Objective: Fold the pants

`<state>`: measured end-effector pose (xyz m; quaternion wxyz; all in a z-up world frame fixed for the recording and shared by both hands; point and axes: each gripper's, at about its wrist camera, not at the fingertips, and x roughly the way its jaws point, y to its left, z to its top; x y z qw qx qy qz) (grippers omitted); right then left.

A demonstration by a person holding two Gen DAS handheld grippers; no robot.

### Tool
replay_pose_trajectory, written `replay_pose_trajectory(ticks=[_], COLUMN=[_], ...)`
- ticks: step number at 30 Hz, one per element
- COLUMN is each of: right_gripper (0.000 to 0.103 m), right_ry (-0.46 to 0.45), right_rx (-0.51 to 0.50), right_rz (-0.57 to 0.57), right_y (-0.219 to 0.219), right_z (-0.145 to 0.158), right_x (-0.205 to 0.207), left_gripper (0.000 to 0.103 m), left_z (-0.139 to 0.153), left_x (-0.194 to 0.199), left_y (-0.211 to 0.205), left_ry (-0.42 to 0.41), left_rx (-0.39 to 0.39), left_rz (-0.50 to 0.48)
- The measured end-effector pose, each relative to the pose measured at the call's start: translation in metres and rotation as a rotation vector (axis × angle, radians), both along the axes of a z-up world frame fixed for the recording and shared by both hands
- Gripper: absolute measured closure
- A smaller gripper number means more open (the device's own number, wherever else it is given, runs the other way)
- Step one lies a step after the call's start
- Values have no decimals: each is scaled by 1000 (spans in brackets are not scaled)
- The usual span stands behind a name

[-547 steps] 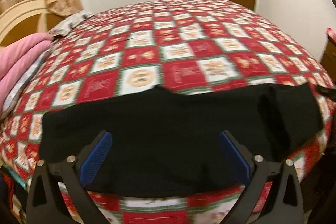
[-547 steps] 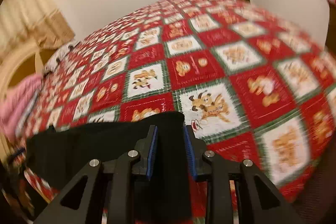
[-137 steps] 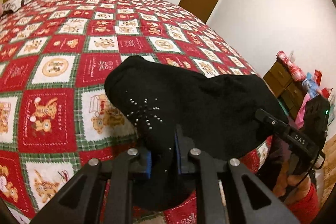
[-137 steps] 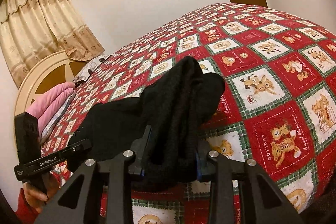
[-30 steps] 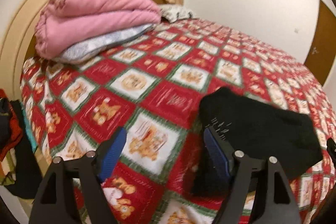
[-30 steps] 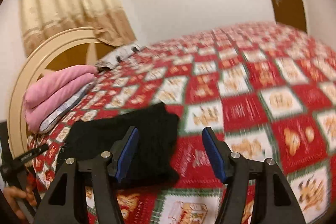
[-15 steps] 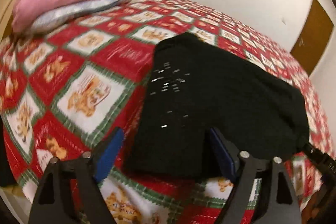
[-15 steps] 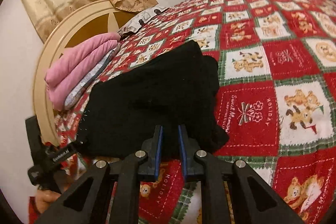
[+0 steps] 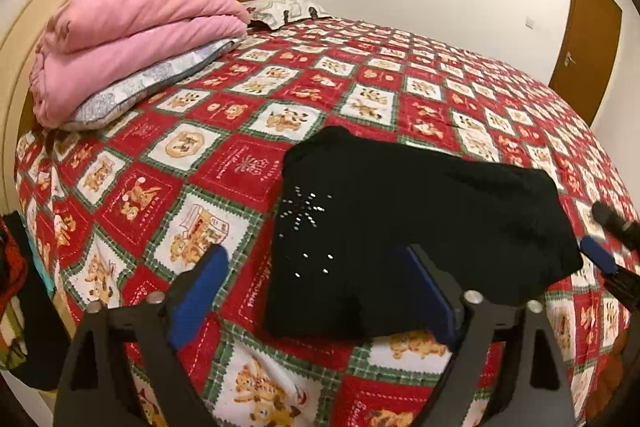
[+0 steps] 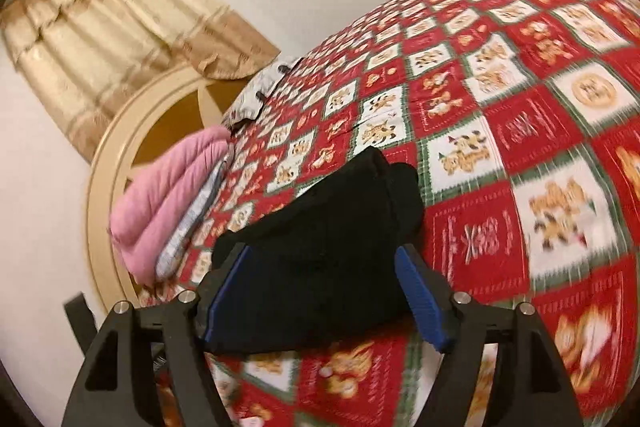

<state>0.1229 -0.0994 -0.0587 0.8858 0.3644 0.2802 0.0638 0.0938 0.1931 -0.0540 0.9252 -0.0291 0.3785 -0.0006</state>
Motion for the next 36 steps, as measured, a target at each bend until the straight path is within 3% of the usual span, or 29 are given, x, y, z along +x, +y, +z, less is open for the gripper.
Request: replay_pose_trajectory(ticks=[3,9,15,23,29,36], right_gripper=[28,28,28,27,27,27], right_ry=[4,-11,15,35,7,-118], right_rx=[-12,-195,-332,-436,-426,-506], right_rz=[10,-100,-122,-143,-172,-230], right_y=[10,36,61,78,80,95], right_z=[4,11,12,26,39,69], right_x=[-15,-64,-86,-111,-129,-153], left_gripper=[8,5,2,0,0,0], left_z=[2,4,10,14,7,26], left_x=[-6,-23,-47,-79,-93,-109], left_y=[-6,-15,-26,-41,-41,-41], left_ry=[9,54,38,0,53,10], left_rx=[28,10,30,50,-42,-144], left_rz=[-2,-6,-13,-75,-149,-231])
